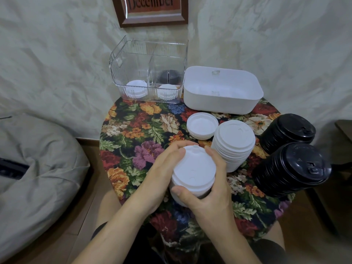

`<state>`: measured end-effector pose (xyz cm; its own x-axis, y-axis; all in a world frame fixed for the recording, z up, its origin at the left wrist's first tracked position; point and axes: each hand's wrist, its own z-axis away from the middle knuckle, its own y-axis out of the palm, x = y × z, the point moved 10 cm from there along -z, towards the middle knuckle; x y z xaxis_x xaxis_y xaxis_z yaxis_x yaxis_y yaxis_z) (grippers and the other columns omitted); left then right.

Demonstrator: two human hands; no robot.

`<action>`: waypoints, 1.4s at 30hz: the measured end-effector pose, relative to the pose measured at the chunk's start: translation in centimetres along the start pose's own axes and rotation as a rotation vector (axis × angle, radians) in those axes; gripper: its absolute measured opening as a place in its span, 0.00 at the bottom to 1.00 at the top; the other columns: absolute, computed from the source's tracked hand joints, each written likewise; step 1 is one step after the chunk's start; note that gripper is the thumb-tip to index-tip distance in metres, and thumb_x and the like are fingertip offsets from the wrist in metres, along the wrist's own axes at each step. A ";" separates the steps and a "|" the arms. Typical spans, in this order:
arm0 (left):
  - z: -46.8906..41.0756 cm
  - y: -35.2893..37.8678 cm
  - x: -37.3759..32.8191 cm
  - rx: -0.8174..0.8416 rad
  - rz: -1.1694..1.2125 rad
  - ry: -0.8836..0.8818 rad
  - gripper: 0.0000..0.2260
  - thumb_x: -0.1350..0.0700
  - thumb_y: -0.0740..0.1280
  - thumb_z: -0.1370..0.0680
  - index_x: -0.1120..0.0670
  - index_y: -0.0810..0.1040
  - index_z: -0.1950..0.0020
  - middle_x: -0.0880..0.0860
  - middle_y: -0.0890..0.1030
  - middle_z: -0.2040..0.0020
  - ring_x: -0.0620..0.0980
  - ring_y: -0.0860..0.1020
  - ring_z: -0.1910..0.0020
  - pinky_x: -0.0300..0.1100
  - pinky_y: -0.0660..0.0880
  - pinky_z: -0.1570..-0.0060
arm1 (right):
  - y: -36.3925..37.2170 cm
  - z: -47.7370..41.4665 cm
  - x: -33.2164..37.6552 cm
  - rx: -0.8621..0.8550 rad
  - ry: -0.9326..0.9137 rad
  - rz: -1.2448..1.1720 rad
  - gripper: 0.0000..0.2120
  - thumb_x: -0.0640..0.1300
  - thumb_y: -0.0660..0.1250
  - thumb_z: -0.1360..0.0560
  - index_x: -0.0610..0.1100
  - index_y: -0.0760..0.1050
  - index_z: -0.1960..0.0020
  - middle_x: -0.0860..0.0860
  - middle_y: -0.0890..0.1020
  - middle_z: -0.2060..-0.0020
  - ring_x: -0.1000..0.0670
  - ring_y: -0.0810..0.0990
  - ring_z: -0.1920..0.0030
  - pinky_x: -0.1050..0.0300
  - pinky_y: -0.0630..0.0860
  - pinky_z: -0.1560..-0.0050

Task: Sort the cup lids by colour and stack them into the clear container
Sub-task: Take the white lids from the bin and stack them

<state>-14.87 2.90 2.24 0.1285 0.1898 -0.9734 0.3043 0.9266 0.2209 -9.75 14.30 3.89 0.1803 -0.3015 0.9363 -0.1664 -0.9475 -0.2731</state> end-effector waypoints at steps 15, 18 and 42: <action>1.5 1.3 -0.7 0.024 -0.101 0.077 0.19 0.41 0.62 0.21 0.48 0.80 0.34 0.52 0.82 0.36 0.52 0.80 0.36 0.48 0.75 0.37 | -1.1 1.2 -0.8 0.053 0.009 -0.057 0.44 0.77 0.74 0.41 0.77 0.58 0.30 0.72 0.68 0.31 0.62 0.71 0.29 0.59 0.72 0.36; 1.6 1.4 -1.0 0.026 -0.158 0.102 0.21 0.40 0.61 0.20 0.48 0.79 0.33 0.49 0.82 0.35 0.50 0.79 0.34 0.43 0.75 0.37 | -1.1 1.1 -0.8 0.071 0.002 -0.054 0.43 0.77 0.74 0.40 0.77 0.58 0.30 0.72 0.69 0.30 0.62 0.70 0.29 0.61 0.71 0.36; 2.3 1.0 1.0 -0.098 -0.082 0.112 0.27 0.40 0.46 0.17 0.50 0.79 0.33 0.46 0.84 0.38 0.44 0.80 0.36 0.33 0.74 0.40 | -0.7 1.8 -0.7 0.017 0.019 0.014 0.44 0.69 0.77 0.41 0.81 0.56 0.33 0.73 0.67 0.32 0.64 0.68 0.29 0.62 0.71 0.35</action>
<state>-12.31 3.25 1.64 -0.0010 0.1419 -0.9899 0.2152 0.9667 0.1384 -8.02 14.96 3.05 0.1598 -0.3126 0.9364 -0.1518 -0.9451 -0.2896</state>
